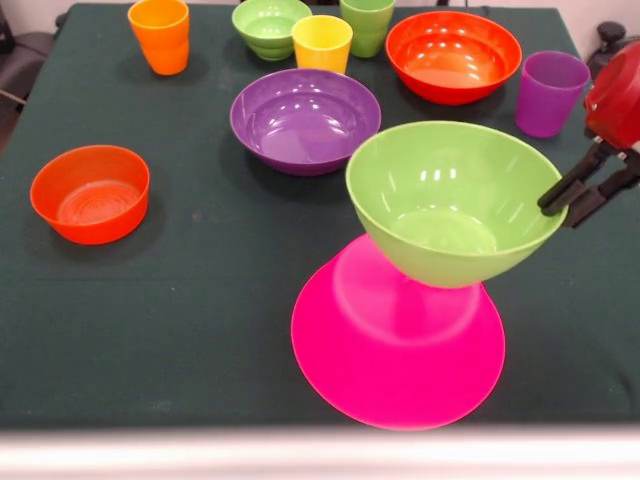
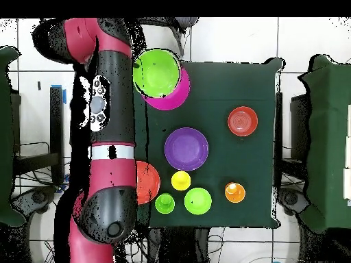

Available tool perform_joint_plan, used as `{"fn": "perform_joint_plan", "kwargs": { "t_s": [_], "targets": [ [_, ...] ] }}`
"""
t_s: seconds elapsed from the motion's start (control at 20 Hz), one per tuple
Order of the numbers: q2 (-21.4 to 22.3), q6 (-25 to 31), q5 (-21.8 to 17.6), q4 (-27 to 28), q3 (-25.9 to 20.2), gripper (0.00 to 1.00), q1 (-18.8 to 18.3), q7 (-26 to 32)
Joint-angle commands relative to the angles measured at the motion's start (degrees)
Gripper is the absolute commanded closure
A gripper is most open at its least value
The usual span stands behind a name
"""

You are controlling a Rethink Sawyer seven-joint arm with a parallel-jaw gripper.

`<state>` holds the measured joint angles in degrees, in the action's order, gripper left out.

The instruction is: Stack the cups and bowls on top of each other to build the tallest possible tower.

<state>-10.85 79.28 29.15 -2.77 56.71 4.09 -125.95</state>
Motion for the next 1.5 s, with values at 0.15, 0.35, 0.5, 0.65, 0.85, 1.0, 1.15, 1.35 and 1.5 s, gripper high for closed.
{"fn": "perform_joint_plan", "kwargs": {
  "t_s": [0.15, 0.35, 0.5, 0.65, 0.85, 1.0, 1.15, 1.35, 1.5],
  "targets": [
    [-3.7, -2.6, 4.2, -0.5, 3.3, 1.0, -1.1, -10.0],
    [-4.3, -3.8, 5.5, -0.6, 4.5, 1.0, -1.5, -9.5],
    [-4.2, -4.1, 6.2, -0.8, 5.6, 1.0, -1.8, -8.7],
    [-4.2, -4.0, 7.4, -0.6, 6.8, 1.0, -2.4, -7.5],
    [-4.8, -4.9, 10.1, 0.5, 8.9, 1.0, -3.9, -6.1],
    [-5.2, -5.7, 12.4, 1.0, 10.7, 1.0, -4.9, -5.3],
    [-5.2, -5.9, 13.9, 0.7, 12.2, 1.0, -5.2, -4.6],
    [-5.4, -7.1, 14.7, -0.2, 12.4, 1.0, -5.1, -4.0],
    [-6.1, -8.4, 15.5, -0.4, 12.8, 1.0, -5.3, -3.8]
  ]
}}
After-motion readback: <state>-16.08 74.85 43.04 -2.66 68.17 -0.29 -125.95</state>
